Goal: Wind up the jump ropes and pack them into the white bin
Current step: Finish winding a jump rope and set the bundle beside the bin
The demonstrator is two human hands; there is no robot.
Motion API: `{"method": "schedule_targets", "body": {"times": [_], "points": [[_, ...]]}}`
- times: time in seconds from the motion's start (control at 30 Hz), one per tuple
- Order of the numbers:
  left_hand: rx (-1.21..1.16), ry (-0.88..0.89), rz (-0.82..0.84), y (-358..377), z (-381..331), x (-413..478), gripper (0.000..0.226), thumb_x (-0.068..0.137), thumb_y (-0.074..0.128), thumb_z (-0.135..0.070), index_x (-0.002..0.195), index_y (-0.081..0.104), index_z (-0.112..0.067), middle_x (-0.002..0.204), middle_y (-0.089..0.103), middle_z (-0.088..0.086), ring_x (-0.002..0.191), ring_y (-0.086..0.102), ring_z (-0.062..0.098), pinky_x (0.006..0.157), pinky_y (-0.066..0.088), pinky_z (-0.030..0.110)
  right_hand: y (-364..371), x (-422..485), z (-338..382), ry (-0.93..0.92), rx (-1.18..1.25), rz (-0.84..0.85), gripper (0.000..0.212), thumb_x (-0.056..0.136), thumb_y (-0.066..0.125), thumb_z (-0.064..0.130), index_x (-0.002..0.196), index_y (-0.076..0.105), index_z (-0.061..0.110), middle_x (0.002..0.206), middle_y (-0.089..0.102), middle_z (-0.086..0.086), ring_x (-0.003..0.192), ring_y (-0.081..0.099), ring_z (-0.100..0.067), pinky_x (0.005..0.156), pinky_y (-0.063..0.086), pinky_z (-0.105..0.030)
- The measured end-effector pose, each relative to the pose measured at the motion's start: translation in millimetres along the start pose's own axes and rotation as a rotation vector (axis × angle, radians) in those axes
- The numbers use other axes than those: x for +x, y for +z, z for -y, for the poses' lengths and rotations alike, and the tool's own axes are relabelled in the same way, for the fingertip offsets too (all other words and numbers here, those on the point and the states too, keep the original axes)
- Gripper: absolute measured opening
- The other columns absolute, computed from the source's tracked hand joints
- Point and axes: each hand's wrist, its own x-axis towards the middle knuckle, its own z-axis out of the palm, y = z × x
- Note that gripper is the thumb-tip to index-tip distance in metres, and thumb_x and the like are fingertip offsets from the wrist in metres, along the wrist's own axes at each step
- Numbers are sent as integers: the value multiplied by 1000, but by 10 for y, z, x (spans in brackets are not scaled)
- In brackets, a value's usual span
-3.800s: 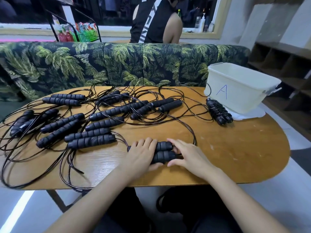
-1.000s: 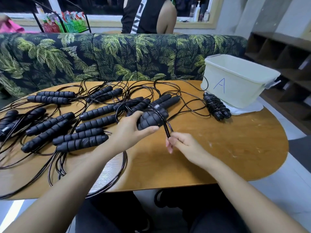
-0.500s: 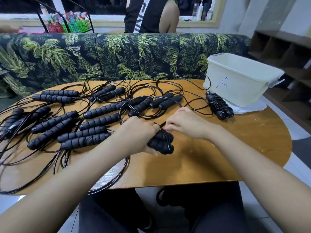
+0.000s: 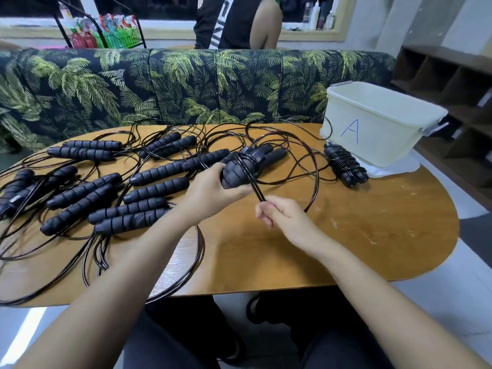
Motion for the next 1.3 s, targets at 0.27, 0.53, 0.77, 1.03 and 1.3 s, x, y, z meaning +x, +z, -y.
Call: {"method": "schedule_targets", "body": {"times": [0.27, 0.53, 0.77, 1.03, 1.3], "points": [[99, 365, 545, -62, -142, -229, 33, 70, 76, -16, 92, 53, -24, 72, 56, -7, 64, 50, 11, 56, 38, 24, -469, 302, -96, 83, -189, 380, 29, 89, 57, 5, 69, 65, 24, 67, 62, 14, 65, 53, 0, 69, 43, -19], [1099, 481, 266, 119, -192, -206, 33, 83, 58, -24, 114, 48, -19, 103, 60, -3, 95, 61, 25, 62, 36, 31, -549, 626, 307, 44, -766, 444, 26, 97, 53, 35, 87, 69, 17, 83, 63, 9, 73, 53, -4, 65, 39, -26], [931, 110, 91, 256, 20, -157, 29, 82, 61, -23, 106, 47, -16, 105, 61, 1, 92, 63, 27, 61, 38, 32, -42, 289, 286, -174, -973, 42, 34, 99, 44, 27, 130, 51, 14, 110, 60, -3, 102, 56, -23, 88, 46, -41], [388, -6, 329, 276, -4, -155, 35, 62, 75, -28, 86, 52, -17, 71, 54, -3, 72, 56, 25, 57, 42, 28, 102, 48, -69, -441, -1234, -263, 78, 48, 93, 28, 116, 64, 2, 83, 58, -8, 67, 58, -26, 53, 45, -34], [293, 319, -3, 133, -6, -247, 77, 63, 71, -64, 125, 51, -24, 120, 50, -5, 102, 57, 16, 85, 49, 38, -137, 69, -49, -609, -1179, -377, 57, 65, 85, 19, 113, 64, -1, 81, 58, -9, 67, 57, -23, 51, 49, -33]]}}
